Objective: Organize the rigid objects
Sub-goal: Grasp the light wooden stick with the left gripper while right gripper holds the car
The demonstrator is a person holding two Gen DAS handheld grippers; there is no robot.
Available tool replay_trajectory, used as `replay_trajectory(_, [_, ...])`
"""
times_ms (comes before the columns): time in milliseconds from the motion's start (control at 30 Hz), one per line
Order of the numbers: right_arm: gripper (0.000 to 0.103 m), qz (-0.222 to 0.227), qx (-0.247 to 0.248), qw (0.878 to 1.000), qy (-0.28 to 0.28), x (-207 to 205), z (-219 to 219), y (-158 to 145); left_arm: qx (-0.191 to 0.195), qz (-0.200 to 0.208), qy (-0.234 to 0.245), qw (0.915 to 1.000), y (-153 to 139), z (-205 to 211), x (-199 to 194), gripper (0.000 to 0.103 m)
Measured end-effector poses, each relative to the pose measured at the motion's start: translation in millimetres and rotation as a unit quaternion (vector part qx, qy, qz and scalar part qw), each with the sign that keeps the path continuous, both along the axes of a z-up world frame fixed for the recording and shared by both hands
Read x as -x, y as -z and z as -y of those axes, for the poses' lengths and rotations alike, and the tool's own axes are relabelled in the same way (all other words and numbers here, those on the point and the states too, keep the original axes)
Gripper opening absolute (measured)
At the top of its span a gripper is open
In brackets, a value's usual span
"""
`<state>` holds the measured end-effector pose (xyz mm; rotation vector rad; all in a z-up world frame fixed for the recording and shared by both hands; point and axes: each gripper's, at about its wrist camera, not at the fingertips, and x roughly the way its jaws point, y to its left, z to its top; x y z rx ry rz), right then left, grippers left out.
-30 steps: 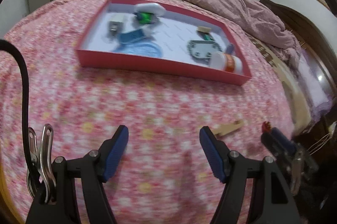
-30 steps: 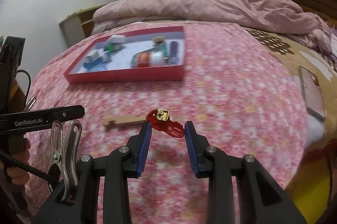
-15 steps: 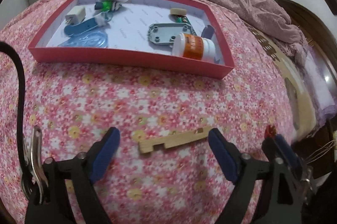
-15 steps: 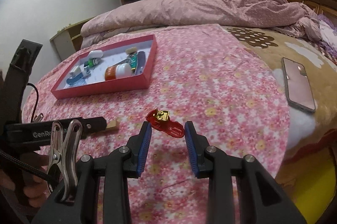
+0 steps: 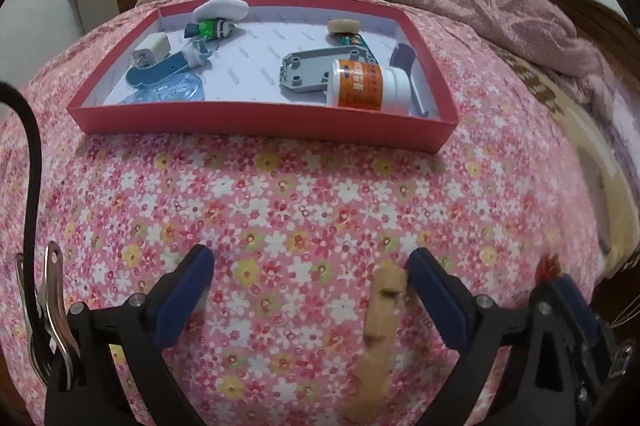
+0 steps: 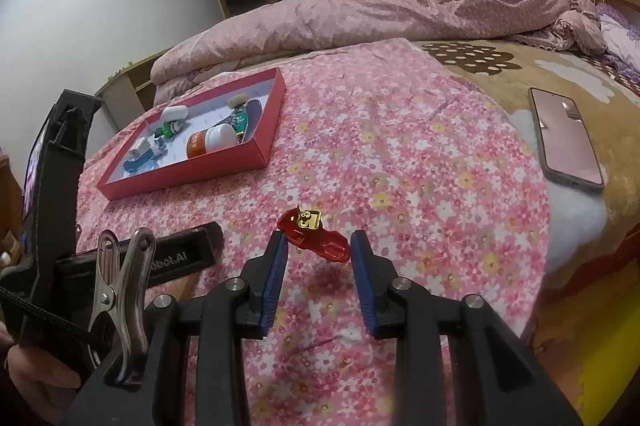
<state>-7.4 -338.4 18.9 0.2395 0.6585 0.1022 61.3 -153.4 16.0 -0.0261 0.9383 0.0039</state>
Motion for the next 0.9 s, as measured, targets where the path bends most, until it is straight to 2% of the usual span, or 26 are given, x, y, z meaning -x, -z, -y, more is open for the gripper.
replay_trajectory(67, [0.034,-0.001,-0.003,1.000,-0.001,0,0,1,-0.012,0.003,0.003,0.9999,2,3,1,0.099])
replay_trajectory(333, [0.034,0.000,-0.006,1.000,-0.005,0,-2,2,-0.009,0.006,0.003,0.9999,-1,-3,3,0.091])
replay_trajectory(367, [0.034,0.000,-0.006,1.000,-0.005,0,-2,1,-0.009,0.004,0.011,0.9999,-2,-4,3,0.088])
replay_trajectory(500, [0.034,0.005,-0.005,1.000,-0.006,4,-2,-2,-0.003,-0.014,0.066,0.9977,-6,-13,4,0.087])
replay_trajectory(700, [0.034,0.006,-0.007,1.000,-0.004,6,0,-4,0.010,-0.039,0.104,0.9938,-9,-20,14,0.085])
replay_trajectory(900, [0.034,0.008,0.002,1.000,-0.008,9,-5,-7,-0.017,-0.033,0.161,0.9863,-10,-5,34,0.084])
